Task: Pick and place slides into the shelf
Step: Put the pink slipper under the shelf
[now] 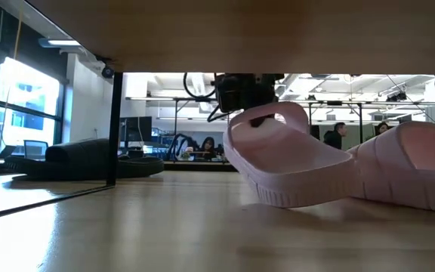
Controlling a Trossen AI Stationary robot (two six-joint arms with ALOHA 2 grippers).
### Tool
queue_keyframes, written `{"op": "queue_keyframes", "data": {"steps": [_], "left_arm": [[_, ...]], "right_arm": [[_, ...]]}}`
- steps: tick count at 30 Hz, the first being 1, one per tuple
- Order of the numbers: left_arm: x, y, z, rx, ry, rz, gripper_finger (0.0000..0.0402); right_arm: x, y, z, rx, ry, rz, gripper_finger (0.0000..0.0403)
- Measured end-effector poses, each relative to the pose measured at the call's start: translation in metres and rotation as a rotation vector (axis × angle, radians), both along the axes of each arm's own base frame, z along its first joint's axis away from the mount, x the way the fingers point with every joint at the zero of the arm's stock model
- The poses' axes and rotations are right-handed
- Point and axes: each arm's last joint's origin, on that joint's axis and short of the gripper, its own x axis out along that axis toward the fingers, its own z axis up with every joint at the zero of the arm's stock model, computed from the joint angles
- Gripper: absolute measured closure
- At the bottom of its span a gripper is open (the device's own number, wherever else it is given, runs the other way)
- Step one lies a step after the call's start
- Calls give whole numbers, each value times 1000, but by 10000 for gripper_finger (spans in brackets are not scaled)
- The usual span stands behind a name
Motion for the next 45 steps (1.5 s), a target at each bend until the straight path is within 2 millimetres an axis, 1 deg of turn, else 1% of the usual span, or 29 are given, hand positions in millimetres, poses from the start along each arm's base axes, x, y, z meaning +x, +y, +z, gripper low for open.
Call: {"op": "queue_keyframes", "data": {"steps": [5, 7, 12, 20, 34, 40, 45], "left_arm": [[0, 0, 0, -6, 1, -3, 247], [0, 0, 0, -3, 5, -8, 247], [0, 0, 0, 2, 16, -19, 247], [0, 0, 0, 3, 18, -19, 247], [-2, 0, -1, 3, 44, -20, 247], [-2, 0, -1, 3, 44, -20, 247], [-2, 0, -1, 3, 44, -20, 247]], "right_arm": [[-6, 4, 1, 23, 52, 26, 402], [-7, 6, 1, 7, 65, 44, 402], [-1, 13, 0, -8, 38, 59, 401], [4, 26, 0, -12, 33, 88, 389], [2, 28, 1, 12, 60, 88, 387], [6, 42, 1, 18, 53, 121, 386], [7, 45, 1, 17, 49, 124, 368]]}}
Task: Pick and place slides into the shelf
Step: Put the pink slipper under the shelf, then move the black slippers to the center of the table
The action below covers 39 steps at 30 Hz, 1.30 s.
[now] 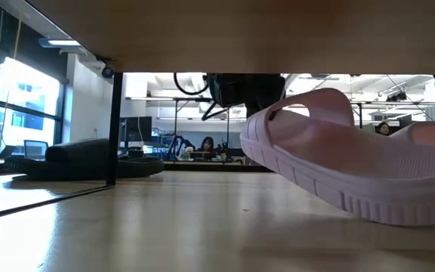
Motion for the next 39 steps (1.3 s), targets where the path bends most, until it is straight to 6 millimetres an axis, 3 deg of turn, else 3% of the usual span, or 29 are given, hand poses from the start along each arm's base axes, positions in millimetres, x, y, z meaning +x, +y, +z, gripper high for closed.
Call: {"op": "queue_keyframes", "data": {"steps": [14, 23, 32, 39], "left_arm": [[0, 0, 0, -13, -1, -5, 247], [0, -1, -1, -32, 0, -13, 247], [0, -1, -1, -32, 0, -13, 247], [0, -1, -1, -32, 0, -13, 247]], "right_arm": [[0, -3, 0, -1, -4, -10, 271], [-3, -10, -1, -62, 31, -23, 267], [-7, -30, -1, -24, 38, -108, 267], [-9, -34, 0, 7, 24, -115, 267]]}}
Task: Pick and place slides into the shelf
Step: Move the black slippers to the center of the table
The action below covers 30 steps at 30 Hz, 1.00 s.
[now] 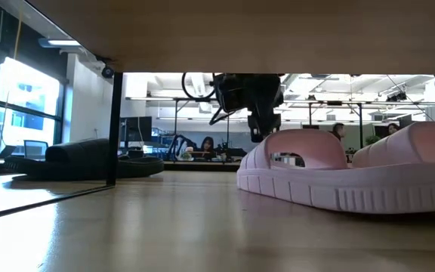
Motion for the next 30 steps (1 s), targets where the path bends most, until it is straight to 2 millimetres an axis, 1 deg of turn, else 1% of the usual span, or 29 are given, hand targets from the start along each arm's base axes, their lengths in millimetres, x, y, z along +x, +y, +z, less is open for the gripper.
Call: {"op": "queue_keyframes", "data": {"steps": [5, 10, 13, 16, 20, 22, 26, 30], "left_arm": [[0, 0, 0, 0, 0, 0, 247], [0, 0, 0, -20, 1, -8, 247], [0, -1, -1, -46, 3, -19, 247], [0, -1, -1, -49, 1, -18, 247], [0, 3, -1, -69, -2, -3, 247], [-1, 7, -2, -107, -7, 18, 247], [-4, 22, -5, -147, -4, 102, 247], [-4, 36, -14, -176, 14, 169, 247]], "right_arm": [[-3, -9, 2, 11, 6, -43, 267], [-2, -16, -1, -63, 55, -98, 280], [-1, -16, -1, -64, 58, -106, 304], [-2, -17, -1, -91, 74, -110, 339], [-2, -20, -4, -192, 110, -105, 386], [-2, -21, -4, -231, 128, -111, 398], [-3, -21, -4, -212, 105, -98, 390], [-7, -25, 1, -188, 104, -106, 383]]}}
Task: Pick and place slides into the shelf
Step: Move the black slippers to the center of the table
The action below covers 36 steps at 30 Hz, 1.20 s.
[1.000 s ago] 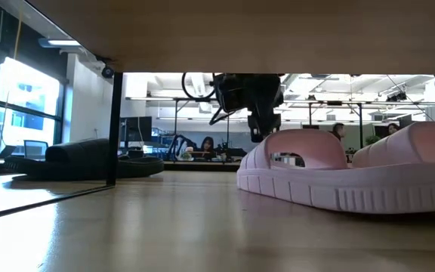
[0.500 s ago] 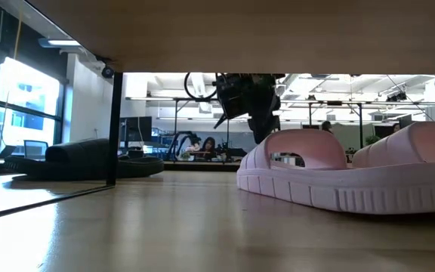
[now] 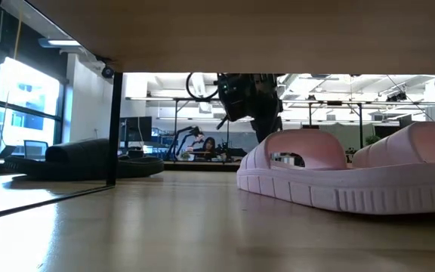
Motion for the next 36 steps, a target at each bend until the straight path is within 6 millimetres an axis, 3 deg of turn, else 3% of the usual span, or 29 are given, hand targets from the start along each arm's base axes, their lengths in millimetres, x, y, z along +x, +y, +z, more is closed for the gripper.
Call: {"op": "queue_keyframes", "data": {"steps": [13, 17, 23, 32, 36], "left_arm": [[-16, 20, -47, -80, 156, 132, 247], [-35, 23, -61, -93, 190, 212, 247], [-82, 25, -86, -104, 242, 349, 247], [-129, 2, -118, -87, 207, 320, 247], [-147, -13, -130, -9, 93, 284, 248]], "right_arm": [[-27, -7, 64, -61, -161, 6, 382], [-36, -5, 83, -84, -206, 8, 382], [-46, -2, 103, -112, -258, 7, 382], [-60, 7, 130, -76, -359, 25, 382], [-67, 12, 141, -63, -403, 40, 382]]}}
